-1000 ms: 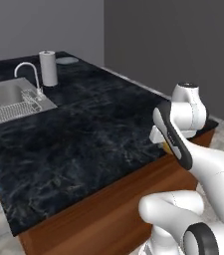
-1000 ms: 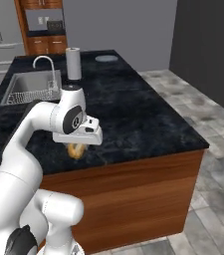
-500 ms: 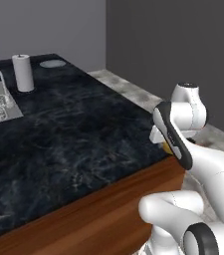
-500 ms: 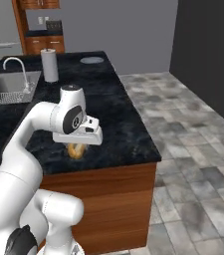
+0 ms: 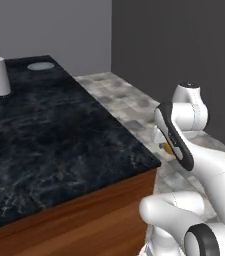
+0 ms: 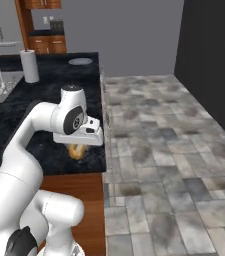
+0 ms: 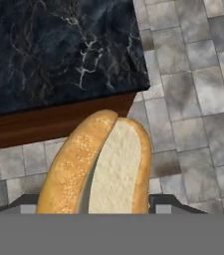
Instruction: Move the hot dog bun to the plate on the dining table and place the condiment next to that plate. Then navigate to the fridge and take the sausage and place it on the plate as well.
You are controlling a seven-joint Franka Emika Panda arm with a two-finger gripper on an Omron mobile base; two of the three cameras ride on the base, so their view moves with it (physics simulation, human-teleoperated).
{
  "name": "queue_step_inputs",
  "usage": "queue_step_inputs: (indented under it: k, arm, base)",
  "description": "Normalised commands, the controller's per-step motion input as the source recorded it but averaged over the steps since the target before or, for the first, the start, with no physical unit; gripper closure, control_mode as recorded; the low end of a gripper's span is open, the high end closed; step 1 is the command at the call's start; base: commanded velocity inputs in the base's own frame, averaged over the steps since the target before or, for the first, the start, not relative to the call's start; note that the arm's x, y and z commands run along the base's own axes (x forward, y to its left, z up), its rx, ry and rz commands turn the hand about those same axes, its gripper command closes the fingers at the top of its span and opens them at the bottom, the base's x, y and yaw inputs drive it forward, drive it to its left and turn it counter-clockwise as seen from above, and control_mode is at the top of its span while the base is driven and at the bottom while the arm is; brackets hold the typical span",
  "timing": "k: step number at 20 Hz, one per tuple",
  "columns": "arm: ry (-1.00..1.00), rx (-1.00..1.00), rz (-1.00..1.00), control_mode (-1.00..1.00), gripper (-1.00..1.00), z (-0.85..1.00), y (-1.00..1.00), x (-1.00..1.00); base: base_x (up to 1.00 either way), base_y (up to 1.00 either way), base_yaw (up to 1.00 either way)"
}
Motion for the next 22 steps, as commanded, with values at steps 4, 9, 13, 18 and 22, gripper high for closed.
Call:
queue_step_inputs:
  k: [4,9,13,18,22]
  arm:
    - [0.00,0.00,0.00,1.00,1.00,0.00,0.00,0.00]
    - [0.00,0.00,0.00,1.00,1.00,0.00,0.00,0.00]
    - [0.00,0.00,0.00,1.00,1.00,0.00,0.00,0.00]
    - [0.00,0.00,0.00,1.00,1.00,0.00,0.00,0.00]
    - [0.00,0.00,0.00,1.00,1.00,0.00,0.00,0.00]
  base:
    - [0.31,-1.00,0.29]
    - [0.30,-1.00,0.34]
    - [0.42,-1.00,0.37]
    - [0.66,-1.00,0.34]
    - [0.86,-1.00,0.34]
